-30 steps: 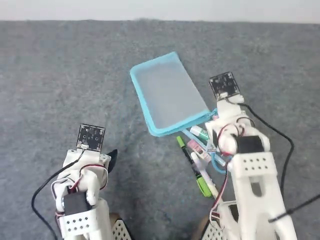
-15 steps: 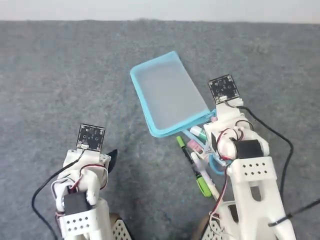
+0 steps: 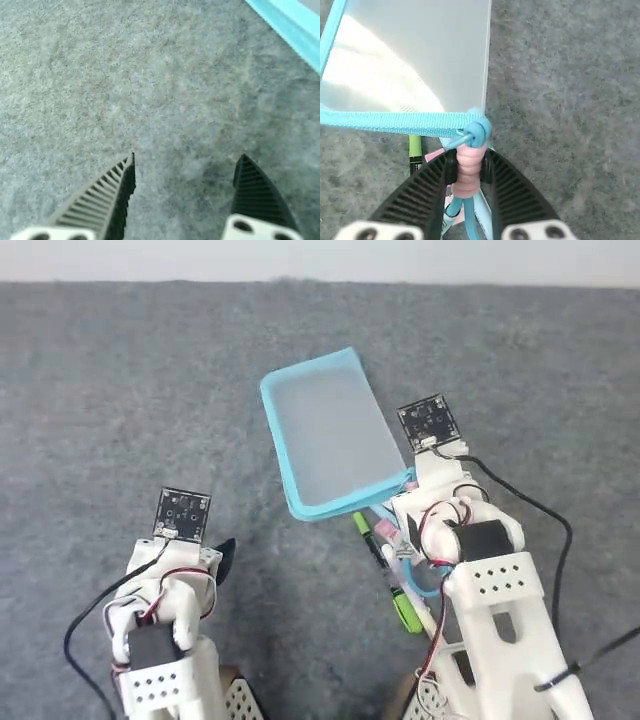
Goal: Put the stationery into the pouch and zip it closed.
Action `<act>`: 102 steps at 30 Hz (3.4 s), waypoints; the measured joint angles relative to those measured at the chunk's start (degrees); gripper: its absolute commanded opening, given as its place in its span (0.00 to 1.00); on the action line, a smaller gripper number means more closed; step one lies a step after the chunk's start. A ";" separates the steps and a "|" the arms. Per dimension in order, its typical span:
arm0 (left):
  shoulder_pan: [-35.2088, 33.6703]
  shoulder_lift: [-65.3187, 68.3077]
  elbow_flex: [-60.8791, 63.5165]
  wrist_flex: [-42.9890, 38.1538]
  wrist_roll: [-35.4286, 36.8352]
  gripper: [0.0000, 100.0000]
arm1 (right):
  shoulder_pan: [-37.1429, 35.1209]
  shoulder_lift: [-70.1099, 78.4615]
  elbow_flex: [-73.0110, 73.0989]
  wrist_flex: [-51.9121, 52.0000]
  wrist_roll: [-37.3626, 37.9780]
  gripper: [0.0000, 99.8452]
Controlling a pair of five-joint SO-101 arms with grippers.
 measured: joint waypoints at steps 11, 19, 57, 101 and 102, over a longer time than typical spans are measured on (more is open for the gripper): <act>0.00 0.00 0.00 0.00 -0.18 0.30 | -0.53 -0.70 1.58 0.00 -2.73 0.01; 0.00 0.00 0.00 0.00 -0.18 0.30 | -0.53 -0.70 1.58 0.00 -3.16 0.01; 0.00 0.00 0.00 0.00 -0.18 0.19 | -0.53 -0.70 1.58 0.00 -3.16 0.01; -3.69 0.00 -0.97 -5.98 -0.18 0.22 | -0.53 -0.70 2.02 0.53 -3.16 0.01; -3.60 0.00 -2.73 -5.98 -0.18 0.22 | -0.53 -0.70 1.76 1.76 -2.99 0.01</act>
